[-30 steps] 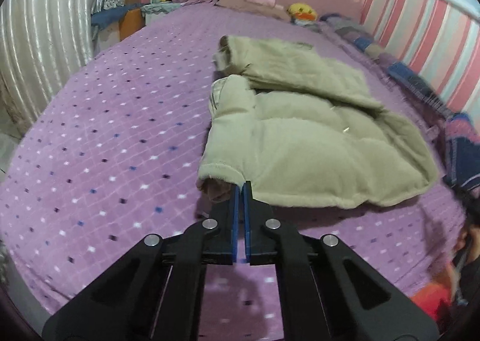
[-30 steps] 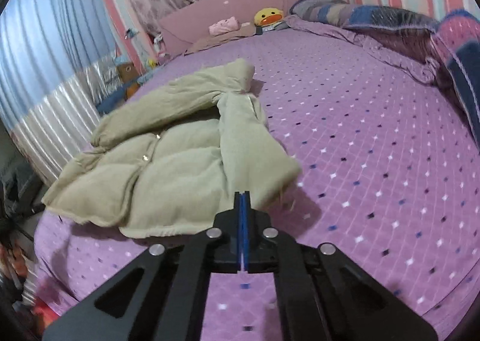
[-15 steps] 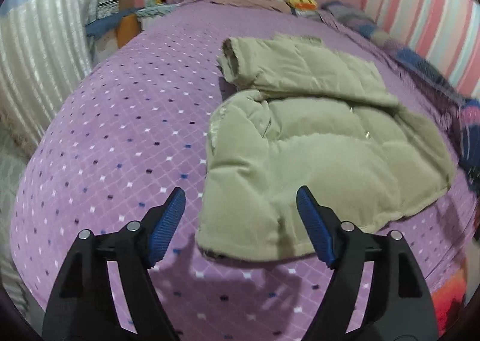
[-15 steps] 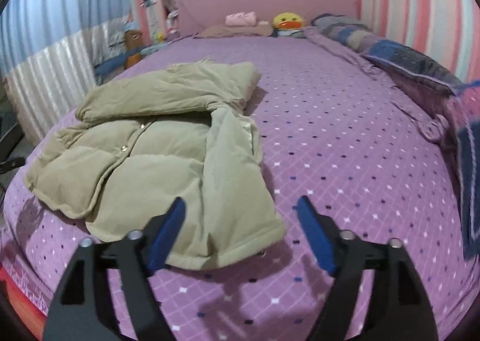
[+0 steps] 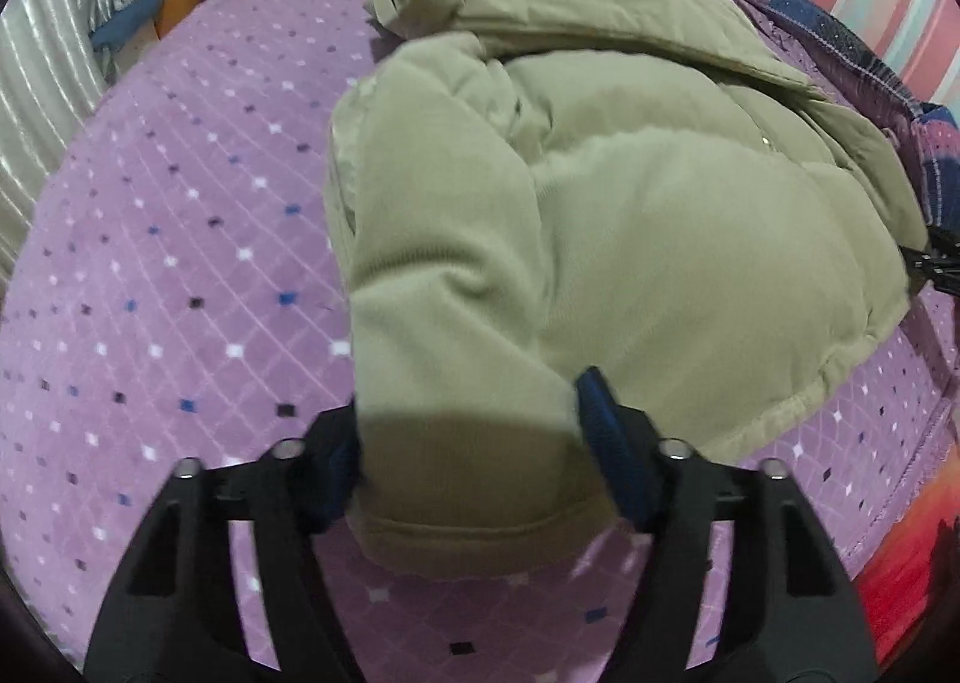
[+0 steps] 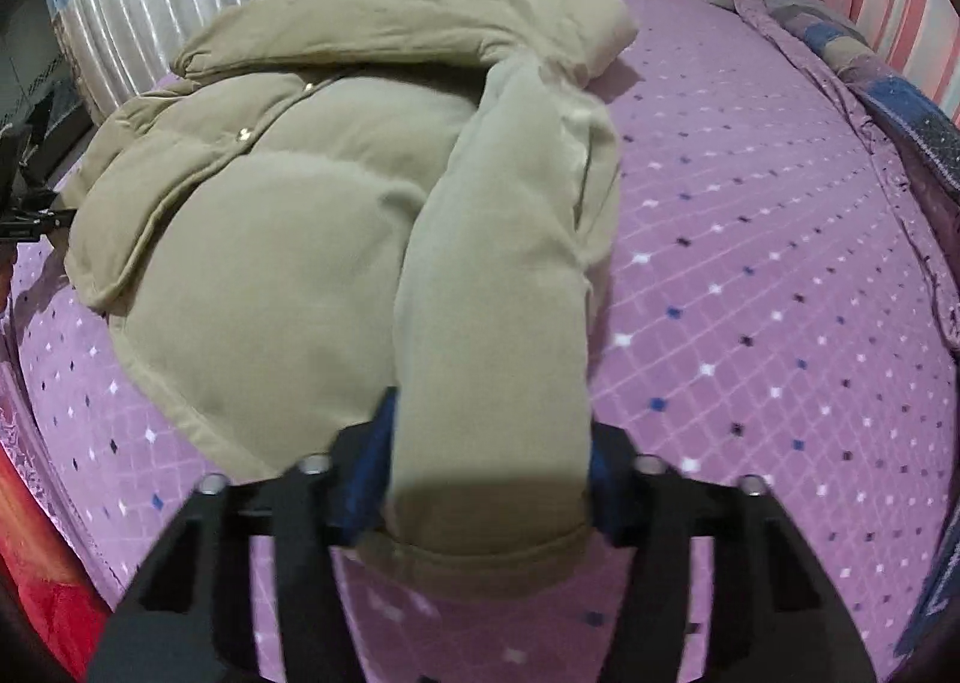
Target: Fold large clothes
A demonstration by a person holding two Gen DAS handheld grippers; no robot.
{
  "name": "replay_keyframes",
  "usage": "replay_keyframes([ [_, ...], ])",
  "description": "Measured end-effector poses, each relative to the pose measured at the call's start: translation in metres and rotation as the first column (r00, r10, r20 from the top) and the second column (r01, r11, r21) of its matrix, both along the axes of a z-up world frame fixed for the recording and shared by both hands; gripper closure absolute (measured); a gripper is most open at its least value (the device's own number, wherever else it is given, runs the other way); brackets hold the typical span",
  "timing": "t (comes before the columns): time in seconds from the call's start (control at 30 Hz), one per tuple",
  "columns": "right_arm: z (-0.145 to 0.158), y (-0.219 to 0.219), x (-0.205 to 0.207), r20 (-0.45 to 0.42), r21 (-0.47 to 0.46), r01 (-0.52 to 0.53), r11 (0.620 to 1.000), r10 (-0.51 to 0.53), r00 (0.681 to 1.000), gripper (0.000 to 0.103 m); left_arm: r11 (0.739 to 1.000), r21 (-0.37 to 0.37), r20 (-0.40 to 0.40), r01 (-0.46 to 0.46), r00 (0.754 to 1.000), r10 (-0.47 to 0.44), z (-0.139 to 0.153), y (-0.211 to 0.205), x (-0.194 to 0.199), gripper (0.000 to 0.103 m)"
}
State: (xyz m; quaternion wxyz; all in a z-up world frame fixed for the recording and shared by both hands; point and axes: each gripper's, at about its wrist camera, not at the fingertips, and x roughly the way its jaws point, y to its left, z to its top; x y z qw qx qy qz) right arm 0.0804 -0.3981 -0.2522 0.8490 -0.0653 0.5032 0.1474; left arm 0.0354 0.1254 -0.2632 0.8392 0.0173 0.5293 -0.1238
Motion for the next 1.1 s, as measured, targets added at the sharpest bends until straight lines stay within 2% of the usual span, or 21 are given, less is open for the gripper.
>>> replay_keyframes([
  [0.1,-0.003,0.001,-0.002,0.010,0.035,0.032,0.999,-0.033,0.999,0.069,1.000,-0.015,0.004,0.017,1.000,-0.017,-0.003,-0.005,0.002,0.070],
  [0.2,0.004,-0.001,-0.005,0.017,0.073,0.064,0.995,-0.066,0.998,0.075,0.996,-0.084,-0.001,0.012,1.000,-0.012,0.008,-0.004,0.007,0.082],
  [0.27,0.009,-0.006,0.000,0.008,0.128,0.089,0.988,-0.091,0.996,0.077,0.989,-0.144,-0.003,0.013,1.000,-0.013,0.020,-0.001,0.012,0.084],
  [0.4,0.034,-0.012,0.005,0.019,0.277,0.126,0.952,-0.137,0.990,0.079,0.981,-0.193,0.028,0.029,0.999,-0.024,0.052,-0.003,0.020,0.086],
  [0.6,0.078,0.007,0.018,0.084,0.425,0.099,0.900,-0.147,0.986,0.080,0.949,-0.314,0.095,0.026,0.995,0.004,0.104,-0.004,0.045,0.087],
  [0.7,0.101,0.014,0.032,0.109,0.488,0.097,0.868,-0.171,0.979,0.080,0.947,-0.322,0.098,0.004,0.995,0.029,0.122,-0.009,0.064,0.087],
  [0.8,0.128,0.022,0.045,0.151,0.507,0.077,0.858,-0.176,0.973,0.080,0.953,-0.302,0.102,-0.017,0.994,0.050,0.138,-0.016,0.080,0.087],
  [0.93,0.159,0.021,0.069,0.176,0.552,0.076,0.831,-0.205,0.963,0.080,0.946,-0.319,0.081,-0.059,0.993,0.089,0.169,-0.010,0.103,0.087],
  [1.03,0.175,0.018,0.082,0.194,0.584,0.084,0.808,-0.240,0.951,0.081,0.933,-0.350,0.073,-0.080,0.991,0.112,0.186,-0.001,0.114,0.087],
  [1.1,0.182,0.018,0.089,0.201,0.588,0.086,0.804,-0.249,0.948,0.081,0.938,-0.336,0.079,-0.082,0.990,0.115,0.195,0.001,0.120,0.087],
])
